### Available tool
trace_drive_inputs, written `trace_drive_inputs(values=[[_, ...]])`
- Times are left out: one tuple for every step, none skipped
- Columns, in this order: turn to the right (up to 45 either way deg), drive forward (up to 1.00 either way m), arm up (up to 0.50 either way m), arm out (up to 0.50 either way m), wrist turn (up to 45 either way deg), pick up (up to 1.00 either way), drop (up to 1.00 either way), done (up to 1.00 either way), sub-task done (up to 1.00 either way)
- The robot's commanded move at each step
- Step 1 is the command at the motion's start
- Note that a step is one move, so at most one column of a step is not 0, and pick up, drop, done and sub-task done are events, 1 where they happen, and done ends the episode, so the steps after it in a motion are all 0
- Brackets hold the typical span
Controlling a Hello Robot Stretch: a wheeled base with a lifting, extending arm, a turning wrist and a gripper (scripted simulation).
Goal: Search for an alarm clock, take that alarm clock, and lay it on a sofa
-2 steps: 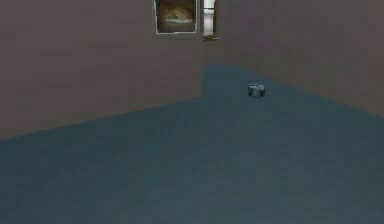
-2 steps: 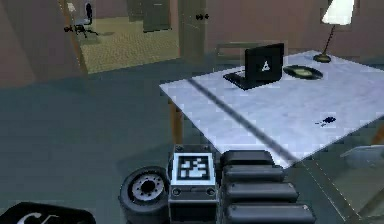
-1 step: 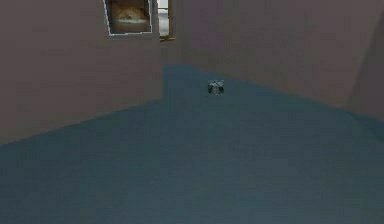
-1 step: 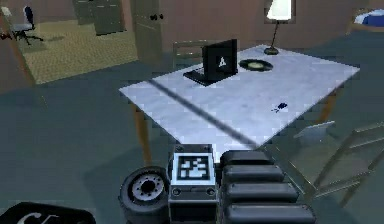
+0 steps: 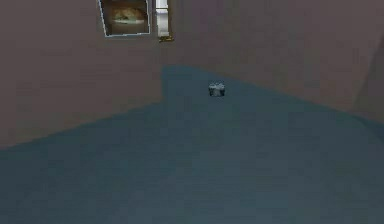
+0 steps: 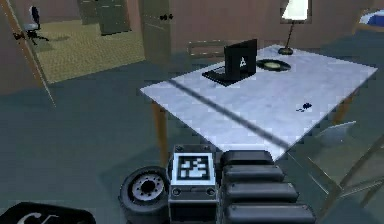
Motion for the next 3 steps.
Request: trace_drive_inputs(values=[[45.0,0.0,0.0,0.0,0.0,0.0,0.0,0.0,0.0],[3.0,0.0,0.0,0.0,0.0,0.0,0.0,0.0,0.0],[0.0,1.0,0.0,0.0,0.0,0.0,0.0,0.0,0.0]])
